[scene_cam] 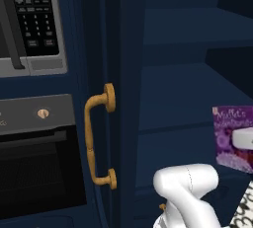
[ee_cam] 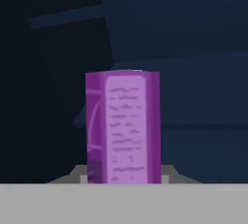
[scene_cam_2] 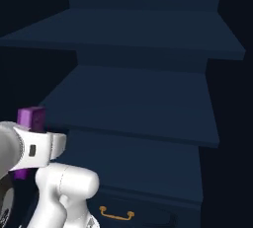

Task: Pick the cereal and place it on the digital scale for weighing, and close the cabinet.

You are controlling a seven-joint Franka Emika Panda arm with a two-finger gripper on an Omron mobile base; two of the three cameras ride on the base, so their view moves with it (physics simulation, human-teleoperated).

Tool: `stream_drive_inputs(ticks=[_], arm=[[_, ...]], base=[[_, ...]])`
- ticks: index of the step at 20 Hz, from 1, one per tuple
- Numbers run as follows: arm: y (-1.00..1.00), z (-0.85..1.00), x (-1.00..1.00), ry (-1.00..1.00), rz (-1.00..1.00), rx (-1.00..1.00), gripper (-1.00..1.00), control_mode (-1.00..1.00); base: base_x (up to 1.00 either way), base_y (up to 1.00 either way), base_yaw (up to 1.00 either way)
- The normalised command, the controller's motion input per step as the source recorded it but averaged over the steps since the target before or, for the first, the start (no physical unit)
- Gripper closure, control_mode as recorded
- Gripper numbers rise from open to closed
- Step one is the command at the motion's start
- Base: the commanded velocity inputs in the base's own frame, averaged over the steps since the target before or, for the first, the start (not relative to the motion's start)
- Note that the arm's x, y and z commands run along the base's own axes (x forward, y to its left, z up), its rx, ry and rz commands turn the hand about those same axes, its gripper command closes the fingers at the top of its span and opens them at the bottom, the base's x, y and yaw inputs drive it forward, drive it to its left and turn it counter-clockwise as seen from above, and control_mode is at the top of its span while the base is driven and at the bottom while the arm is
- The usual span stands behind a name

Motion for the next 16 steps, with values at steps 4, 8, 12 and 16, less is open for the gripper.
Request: stream_drive_inputs(ticks=[4, 8, 12, 16], arm=[[0.0, -0.39, 1.0, -0.13, 0.08, 0.07, 1.0, -1.0], [0.05, -0.3, 0.87, -0.11, 0.07, 0.08, 1.0, -1.0], [0.21, -0.29, 0.26, -0.05, 0.09, 0.07, 1.0, -1.0], [0.23, -0.34, 0.04, -0.03, 0.08, 0.04, 1.0, -1.0]], base=[[0.0, 0.0, 0.0], [0.0, 0.0, 0.0], [0.0, 0.0, 0.0], [0.0, 0.0, 0.0]])
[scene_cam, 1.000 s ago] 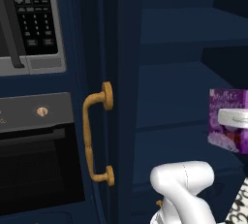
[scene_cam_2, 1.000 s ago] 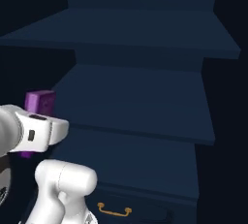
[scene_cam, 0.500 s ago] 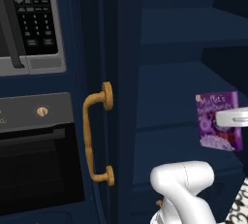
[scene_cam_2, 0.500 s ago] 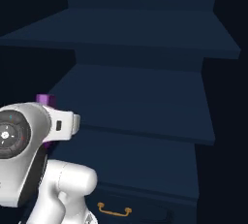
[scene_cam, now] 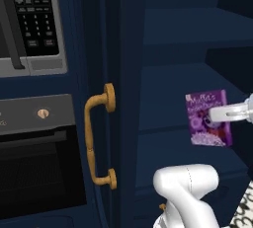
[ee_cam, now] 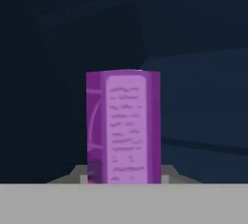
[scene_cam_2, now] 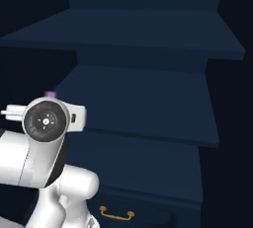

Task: Pick the cereal and place it on the digital scale for weighing, and close the cabinet.

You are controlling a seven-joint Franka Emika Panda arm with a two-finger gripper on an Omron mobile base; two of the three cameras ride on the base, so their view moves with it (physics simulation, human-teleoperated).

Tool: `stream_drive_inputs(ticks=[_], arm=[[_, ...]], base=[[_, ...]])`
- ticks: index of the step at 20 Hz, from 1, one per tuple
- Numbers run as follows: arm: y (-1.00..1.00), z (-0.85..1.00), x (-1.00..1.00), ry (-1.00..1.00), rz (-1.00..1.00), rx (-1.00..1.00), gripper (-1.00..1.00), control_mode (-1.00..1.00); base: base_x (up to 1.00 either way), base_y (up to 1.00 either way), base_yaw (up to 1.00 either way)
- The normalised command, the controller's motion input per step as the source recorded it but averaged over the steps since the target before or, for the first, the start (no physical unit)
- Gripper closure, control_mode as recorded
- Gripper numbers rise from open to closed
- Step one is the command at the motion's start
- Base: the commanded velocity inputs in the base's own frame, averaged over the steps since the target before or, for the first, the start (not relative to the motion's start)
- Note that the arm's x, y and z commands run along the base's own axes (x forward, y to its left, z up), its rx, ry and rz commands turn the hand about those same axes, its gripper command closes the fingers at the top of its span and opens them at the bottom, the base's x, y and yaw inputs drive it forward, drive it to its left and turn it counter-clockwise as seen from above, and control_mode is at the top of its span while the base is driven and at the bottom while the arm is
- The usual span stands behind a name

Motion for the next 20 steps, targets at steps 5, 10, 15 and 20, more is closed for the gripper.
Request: stream_drive_inputs(ticks=[5, 10, 15, 20], arm=[[0.16, -0.4, -0.33, -0.08, 0.11, 0.05, 1.0, -1.0], [0.07, -0.49, -1.0, -0.2, 0.17, 0.11, 1.0, -1.0], [0.3, -0.5, 0.11, -0.16, 0.07, 0.12, 1.0, -1.0], [0.0, -0.19, 0.78, -0.11, -0.01, 0.15, 1.0, -1.0]], base=[[0.0, 0.0, 0.0], [0.0, 0.0, 0.0], [0.0, 0.0, 0.0], [0.0, 0.0, 0.0]])
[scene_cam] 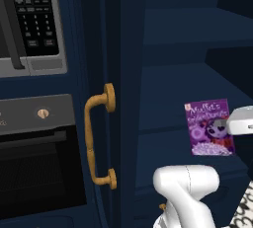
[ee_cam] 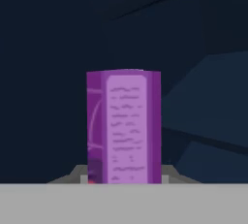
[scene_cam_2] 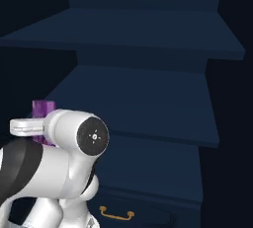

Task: Pick the cereal and place it on the digital scale for weighing, and close the cabinet.

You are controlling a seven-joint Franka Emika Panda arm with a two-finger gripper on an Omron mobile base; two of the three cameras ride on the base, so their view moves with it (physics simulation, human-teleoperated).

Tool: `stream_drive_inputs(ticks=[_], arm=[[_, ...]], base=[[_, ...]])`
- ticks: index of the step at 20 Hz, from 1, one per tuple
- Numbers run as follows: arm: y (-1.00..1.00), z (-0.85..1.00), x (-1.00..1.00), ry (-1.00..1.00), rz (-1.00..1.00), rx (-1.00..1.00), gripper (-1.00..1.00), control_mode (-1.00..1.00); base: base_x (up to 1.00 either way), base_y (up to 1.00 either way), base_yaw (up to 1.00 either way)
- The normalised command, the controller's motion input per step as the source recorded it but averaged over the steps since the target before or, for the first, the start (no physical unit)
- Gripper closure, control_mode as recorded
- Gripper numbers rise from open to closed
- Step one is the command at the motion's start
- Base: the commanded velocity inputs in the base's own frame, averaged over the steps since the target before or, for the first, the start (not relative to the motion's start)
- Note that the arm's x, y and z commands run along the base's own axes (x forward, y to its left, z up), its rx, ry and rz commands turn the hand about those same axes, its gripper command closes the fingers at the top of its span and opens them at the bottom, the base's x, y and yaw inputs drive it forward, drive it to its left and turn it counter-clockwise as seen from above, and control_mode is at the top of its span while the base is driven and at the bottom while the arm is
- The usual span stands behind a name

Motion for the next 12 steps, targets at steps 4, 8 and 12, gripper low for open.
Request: stream_drive_inputs(ticks=[4, 8, 12], arm=[[0.0, -0.19, 0.28, -0.06, 0.0, 0.16, 1.0, -1.0], [0.01, -0.29, 0.33, -0.02, 0.0, 0.14, 1.0, -1.0], [0.0, 0.0, 0.0, 0.0, 0.0, 0.0, 1.0, 1.0]], base=[[0.0, 0.0, 0.0], [0.0, 0.0, 0.0], [-0.42, 0.06, 0.0]])
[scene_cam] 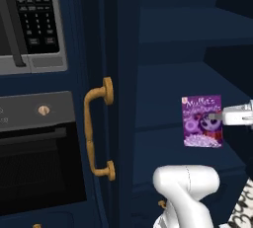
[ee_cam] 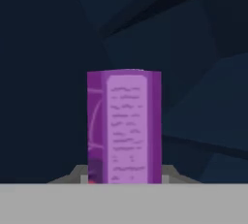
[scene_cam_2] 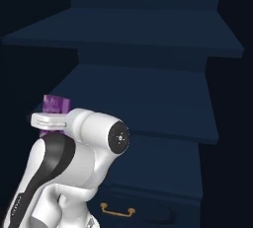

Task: Pick the cereal and place it on the digital scale for weighing, and close the cabinet.

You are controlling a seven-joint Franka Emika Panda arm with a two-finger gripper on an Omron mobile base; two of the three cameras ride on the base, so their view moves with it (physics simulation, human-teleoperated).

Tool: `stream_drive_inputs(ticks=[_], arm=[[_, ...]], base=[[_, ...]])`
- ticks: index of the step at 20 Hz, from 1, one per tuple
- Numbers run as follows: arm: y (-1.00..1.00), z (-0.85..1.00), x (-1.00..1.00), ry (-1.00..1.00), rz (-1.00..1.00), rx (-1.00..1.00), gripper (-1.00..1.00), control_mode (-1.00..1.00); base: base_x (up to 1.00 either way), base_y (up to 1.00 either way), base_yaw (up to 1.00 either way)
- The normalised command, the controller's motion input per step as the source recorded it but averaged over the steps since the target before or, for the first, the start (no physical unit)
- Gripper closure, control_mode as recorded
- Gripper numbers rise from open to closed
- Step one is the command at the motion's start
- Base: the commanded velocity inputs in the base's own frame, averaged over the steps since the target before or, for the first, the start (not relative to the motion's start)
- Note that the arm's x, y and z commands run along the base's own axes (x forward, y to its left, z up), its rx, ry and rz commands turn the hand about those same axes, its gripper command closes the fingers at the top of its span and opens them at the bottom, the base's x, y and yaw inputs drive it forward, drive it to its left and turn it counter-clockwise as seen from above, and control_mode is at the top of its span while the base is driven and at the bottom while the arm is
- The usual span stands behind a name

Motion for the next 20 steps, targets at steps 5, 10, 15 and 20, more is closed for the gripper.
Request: stream_drive_inputs(ticks=[5, 10, 15, 20], arm=[[0.0, 0.0, 0.0, 0.0, 0.0, 0.0, 1.0, 1.0], [0.0, 0.0, 0.0, 0.0, 0.0, 0.0, 1.0, 1.0], [0.0, 0.0, 0.0, 0.0, 0.0, 0.0, 1.0, 1.0], [0.0, 0.0, 0.0, 0.0, 0.0, 0.0, 1.0, 1.0]], base=[[-0.98, 0.33, 0.0], [-0.28, 0.22, -0.02], [-0.98, -0.08, 0.03], [-0.99, -0.02, 0.32]])
